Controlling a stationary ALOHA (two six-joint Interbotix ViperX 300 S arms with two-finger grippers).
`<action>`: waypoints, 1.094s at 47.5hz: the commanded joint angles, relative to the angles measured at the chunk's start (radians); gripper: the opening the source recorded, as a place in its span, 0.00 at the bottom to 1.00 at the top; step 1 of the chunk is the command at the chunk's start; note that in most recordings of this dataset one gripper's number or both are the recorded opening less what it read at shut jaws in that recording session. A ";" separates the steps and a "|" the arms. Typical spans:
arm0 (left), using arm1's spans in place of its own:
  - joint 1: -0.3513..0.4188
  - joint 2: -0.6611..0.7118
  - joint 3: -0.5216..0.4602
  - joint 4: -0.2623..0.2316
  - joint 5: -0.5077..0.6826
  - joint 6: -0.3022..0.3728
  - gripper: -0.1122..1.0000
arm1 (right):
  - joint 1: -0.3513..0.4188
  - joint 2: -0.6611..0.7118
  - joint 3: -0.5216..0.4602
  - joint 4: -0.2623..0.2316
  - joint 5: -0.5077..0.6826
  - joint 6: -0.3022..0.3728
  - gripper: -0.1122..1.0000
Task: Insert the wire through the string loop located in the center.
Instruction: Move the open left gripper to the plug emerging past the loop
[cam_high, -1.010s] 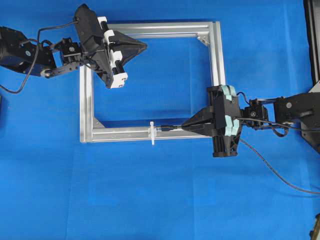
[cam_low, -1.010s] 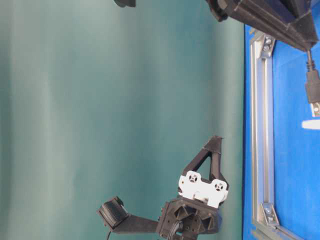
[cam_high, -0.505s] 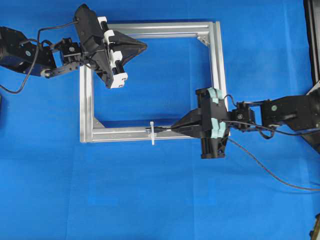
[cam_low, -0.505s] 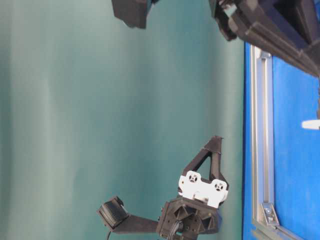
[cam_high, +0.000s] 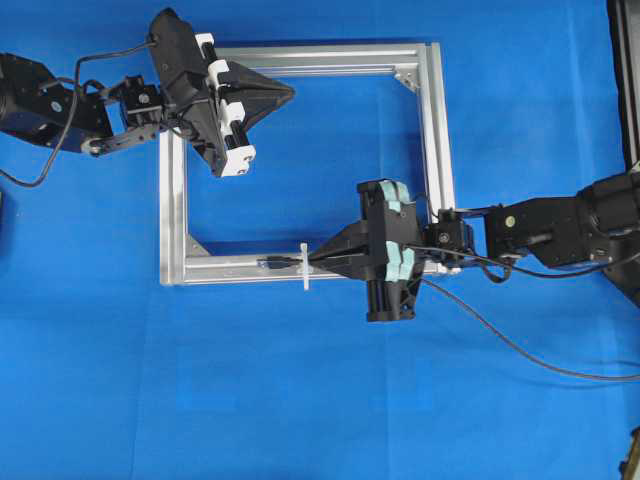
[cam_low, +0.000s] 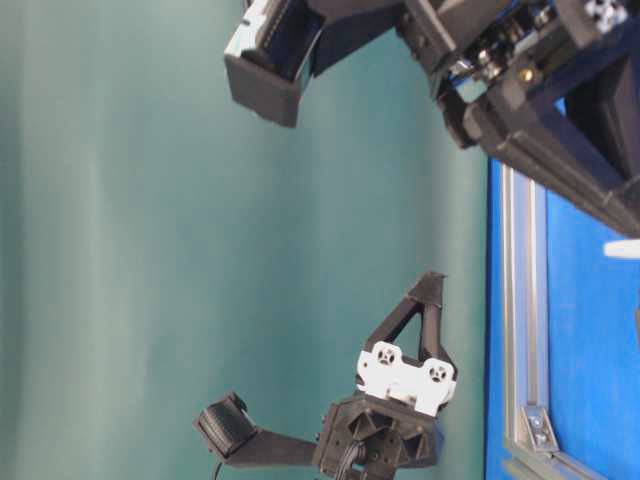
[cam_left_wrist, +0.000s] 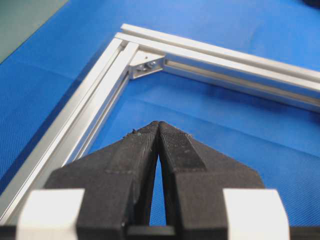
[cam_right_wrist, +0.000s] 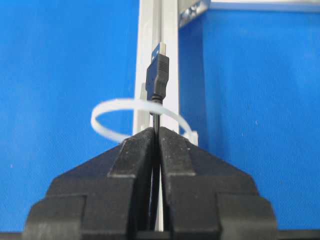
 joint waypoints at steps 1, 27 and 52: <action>-0.002 -0.032 -0.020 0.003 -0.005 0.000 0.10 | 0.002 -0.011 -0.028 -0.002 -0.011 -0.002 0.08; -0.002 -0.032 -0.020 0.003 -0.005 0.000 0.10 | 0.002 -0.002 -0.043 -0.003 -0.009 -0.017 0.08; -0.229 -0.067 0.063 0.003 -0.005 -0.051 0.10 | 0.002 -0.002 -0.041 -0.002 -0.006 -0.018 0.08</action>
